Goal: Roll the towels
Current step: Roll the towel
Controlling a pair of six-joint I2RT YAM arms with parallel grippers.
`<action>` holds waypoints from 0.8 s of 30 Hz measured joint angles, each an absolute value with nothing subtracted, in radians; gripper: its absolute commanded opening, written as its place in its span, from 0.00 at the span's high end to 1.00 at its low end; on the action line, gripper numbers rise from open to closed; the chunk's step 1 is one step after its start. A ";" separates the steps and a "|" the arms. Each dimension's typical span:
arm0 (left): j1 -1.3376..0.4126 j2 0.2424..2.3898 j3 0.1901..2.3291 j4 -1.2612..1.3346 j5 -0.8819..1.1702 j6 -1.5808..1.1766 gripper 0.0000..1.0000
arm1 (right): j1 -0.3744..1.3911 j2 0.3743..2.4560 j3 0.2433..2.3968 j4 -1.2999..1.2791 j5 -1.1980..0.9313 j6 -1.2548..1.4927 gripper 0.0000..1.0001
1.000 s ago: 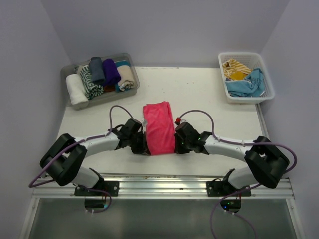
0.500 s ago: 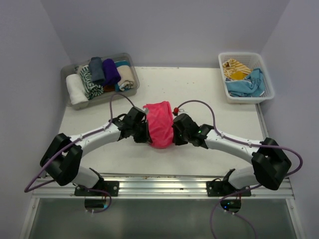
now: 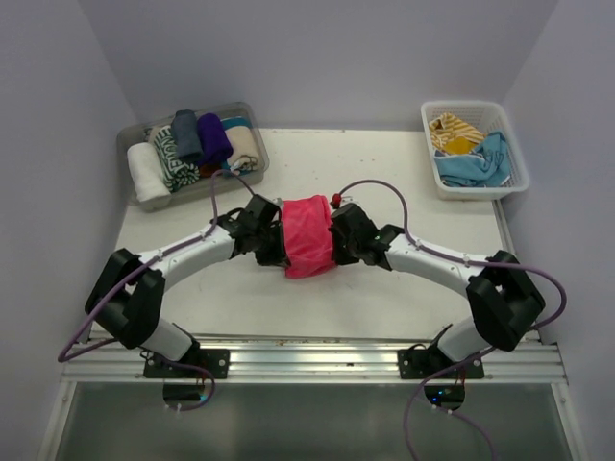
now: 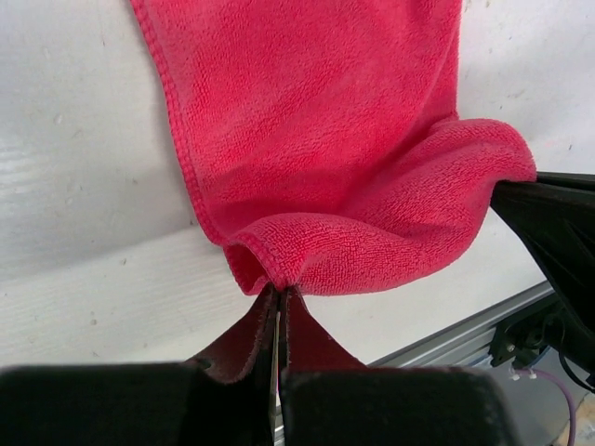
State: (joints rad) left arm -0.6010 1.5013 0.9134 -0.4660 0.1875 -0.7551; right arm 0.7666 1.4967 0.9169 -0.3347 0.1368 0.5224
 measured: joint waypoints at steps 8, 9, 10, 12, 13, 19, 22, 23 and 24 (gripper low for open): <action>-0.556 1.600 0.990 -0.466 0.181 -0.738 1.00 | 0.741 1.606 1.021 -0.321 0.131 0.496 0.99; -0.551 1.615 0.997 -0.466 0.178 -0.737 1.00 | 0.738 1.619 1.031 -0.321 0.131 0.493 0.99; -0.546 1.631 1.005 -0.466 0.175 -0.737 1.00 | 0.736 1.635 1.045 -0.319 0.131 0.490 0.99; -0.537 1.653 1.019 -0.467 0.170 -0.737 1.00 | 0.731 1.663 1.065 -0.318 0.130 0.485 0.98; -0.534 1.662 1.028 -0.472 0.166 -0.737 1.00 | 0.728 1.672 1.073 -0.317 0.128 0.484 0.96; -0.516 1.687 1.092 -0.494 0.140 -0.719 0.66 | 0.705 1.716 1.115 -0.317 0.115 0.476 0.76; -0.511 1.686 1.121 -0.507 0.113 -0.717 0.66 | 0.699 1.717 1.121 -0.316 0.117 0.475 0.54; -0.511 1.682 1.127 -0.513 0.099 -0.717 0.65 | 0.698 1.715 1.122 -0.317 0.120 0.476 0.50; -0.511 1.675 1.131 -0.517 0.088 -0.715 0.65 | 0.698 1.712 1.122 -0.319 0.123 0.478 0.46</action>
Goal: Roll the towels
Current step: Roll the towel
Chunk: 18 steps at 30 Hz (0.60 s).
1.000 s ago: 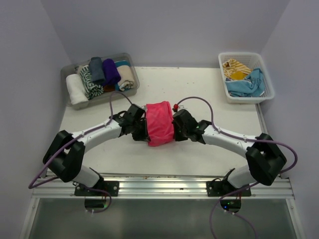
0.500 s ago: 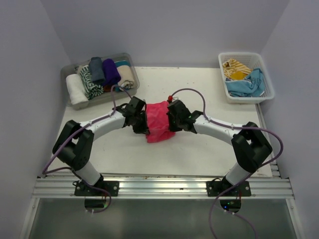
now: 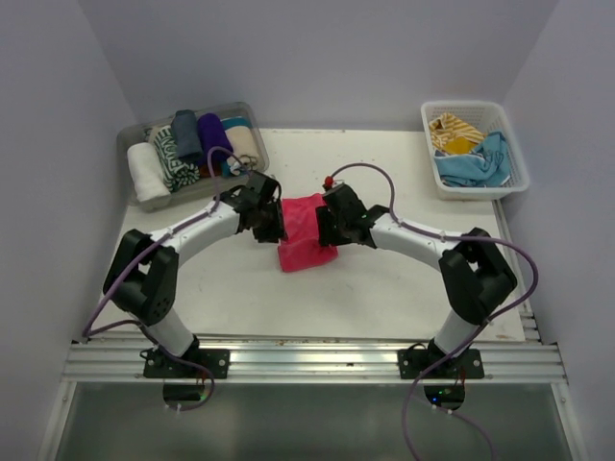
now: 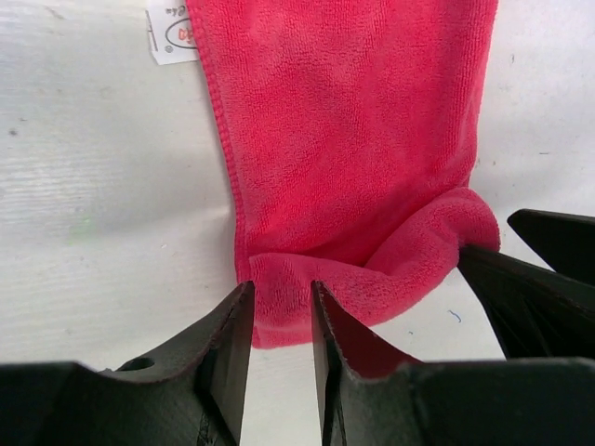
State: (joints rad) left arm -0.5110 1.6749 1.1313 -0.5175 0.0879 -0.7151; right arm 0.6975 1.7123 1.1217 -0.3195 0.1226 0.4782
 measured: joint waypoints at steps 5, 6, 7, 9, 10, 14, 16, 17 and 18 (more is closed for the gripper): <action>-0.511 1.583 1.129 -0.552 0.042 -0.716 0.74 | 0.698 1.638 1.105 -0.324 0.136 0.470 0.65; -0.512 1.547 1.118 -0.548 0.036 -0.714 0.80 | 0.701 1.613 1.097 -0.324 0.136 0.469 0.76; -0.514 1.533 1.113 -0.550 0.034 -0.715 0.83 | 0.704 1.590 1.089 -0.323 0.138 0.469 0.79; -0.517 1.490 1.077 -0.540 0.034 -0.714 0.88 | 0.722 1.554 1.075 -0.326 0.140 0.465 0.82; -0.519 1.478 1.062 -0.540 0.037 -0.715 0.89 | 0.730 1.546 1.073 -0.327 0.139 0.463 0.82; -0.532 1.477 0.995 -0.532 0.079 -0.710 0.68 | 0.772 1.546 1.073 -0.335 0.139 0.452 0.78; -0.537 1.492 0.982 -0.532 0.099 -0.708 0.53 | 0.777 1.548 1.073 -0.338 0.139 0.450 0.76; -0.538 1.500 0.979 -0.526 0.107 -0.706 0.53 | 0.776 1.550 1.073 -0.337 0.139 0.448 0.76; -0.539 1.507 0.978 -0.518 0.117 -0.704 0.55 | 0.776 1.554 1.073 -0.338 0.139 0.446 0.77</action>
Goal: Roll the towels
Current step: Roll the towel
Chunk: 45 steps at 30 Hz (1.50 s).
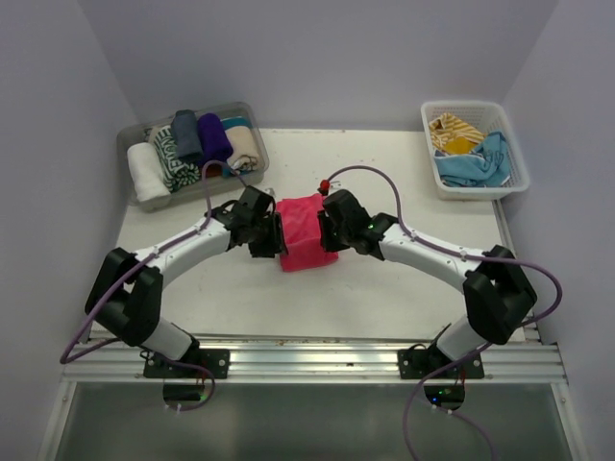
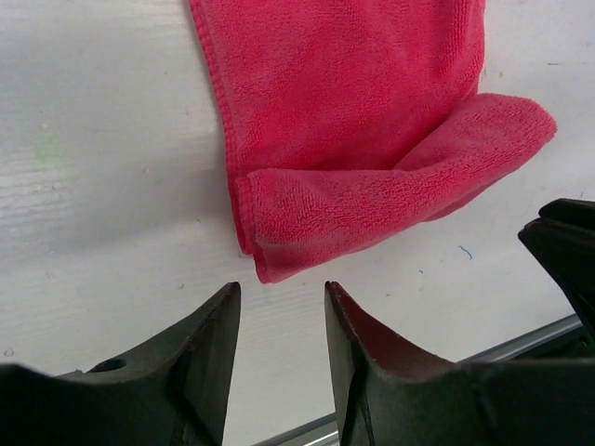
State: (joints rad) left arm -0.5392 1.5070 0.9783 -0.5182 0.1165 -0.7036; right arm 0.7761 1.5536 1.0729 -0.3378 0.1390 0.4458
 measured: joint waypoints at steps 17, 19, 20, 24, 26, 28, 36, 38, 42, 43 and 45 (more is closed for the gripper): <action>-0.539 1.747 1.111 -0.431 0.169 -0.659 0.82 | 0.772 1.674 1.159 -0.351 0.109 0.420 0.77; -0.539 1.748 1.132 -0.431 0.163 -0.659 0.79 | 0.770 1.703 1.188 -0.353 0.121 0.416 0.79; -0.539 1.748 1.140 -0.431 0.158 -0.659 0.77 | 0.767 1.718 1.203 -0.355 0.126 0.416 0.79; -0.539 1.748 1.155 -0.434 0.142 -0.657 0.77 | 0.743 1.772 1.234 -0.360 0.157 0.415 0.78; -0.539 1.748 1.160 -0.439 0.133 -0.657 0.78 | 0.730 1.802 1.249 -0.369 0.171 0.414 0.77; -0.539 1.748 1.164 -0.442 0.125 -0.657 0.74 | 0.719 1.837 1.269 -0.369 0.171 0.410 0.76; -0.539 1.700 1.164 -0.469 0.091 -0.662 0.52 | 0.718 1.900 1.317 -0.360 0.136 0.387 0.77; -0.539 1.671 1.164 -0.471 0.087 -0.664 0.59 | 0.719 1.909 1.326 -0.360 0.135 0.384 0.77; -0.540 1.651 1.161 -0.458 0.104 -0.662 0.76 | 0.719 1.907 1.328 -0.360 0.136 0.384 0.76; -0.541 1.652 1.154 -0.447 0.113 -0.662 0.78 | 0.719 1.902 1.328 -0.363 0.139 0.383 0.76; -0.542 1.658 1.139 -0.437 0.125 -0.662 0.80 | 0.719 1.881 1.325 -0.367 0.141 0.379 0.75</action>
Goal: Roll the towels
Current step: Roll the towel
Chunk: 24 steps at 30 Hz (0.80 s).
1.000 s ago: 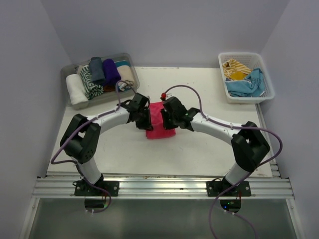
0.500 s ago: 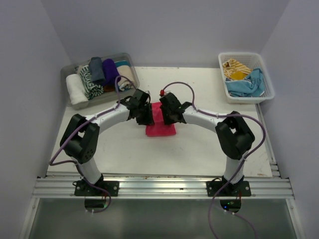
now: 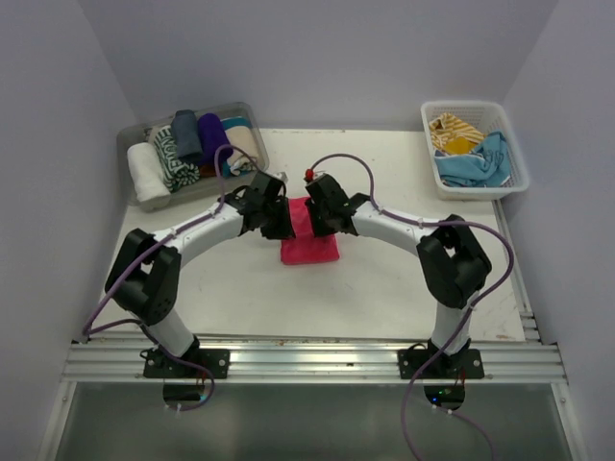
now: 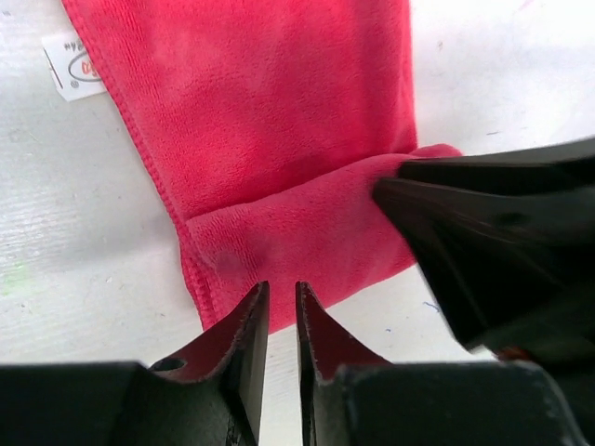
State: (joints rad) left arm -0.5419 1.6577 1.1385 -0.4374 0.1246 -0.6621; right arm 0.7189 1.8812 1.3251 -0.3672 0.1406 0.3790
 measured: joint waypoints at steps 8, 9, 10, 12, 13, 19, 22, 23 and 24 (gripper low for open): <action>-0.544 1.771 1.124 -0.410 0.138 -0.661 0.82 | 0.719 1.806 1.284 -0.360 0.160 0.339 0.76; -0.544 1.786 1.124 -0.409 0.138 -0.661 0.82 | 0.718 1.811 1.275 -0.359 0.164 0.334 0.76; -0.544 1.797 1.124 -0.409 0.136 -0.661 0.82 | 0.717 1.815 1.268 -0.358 0.166 0.330 0.77; -0.544 1.810 1.127 -0.407 0.135 -0.660 0.82 | 0.712 1.840 1.258 -0.351 0.167 0.320 0.77; -0.544 1.811 1.132 -0.409 0.133 -0.659 0.82 | 0.709 1.855 1.254 -0.343 0.167 0.317 0.77; -0.543 1.826 1.157 -0.419 0.123 -0.635 0.81 | 0.699 1.883 1.214 -0.284 0.158 0.320 0.79; -0.542 1.834 1.172 -0.429 0.117 -0.622 0.81 | 0.705 1.849 1.153 -0.234 0.152 0.350 0.79; -0.542 1.837 1.177 -0.432 0.115 -0.615 0.81 | 0.708 1.826 1.124 -0.221 0.149 0.368 0.78; -0.540 1.840 1.183 -0.434 0.113 -0.607 0.81 | 0.714 1.801 1.094 -0.217 0.144 0.390 0.78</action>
State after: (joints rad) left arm -0.5396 1.8397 1.1831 -0.4343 0.1135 -0.6071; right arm 0.7139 1.8008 1.0939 -0.2173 0.1436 0.3897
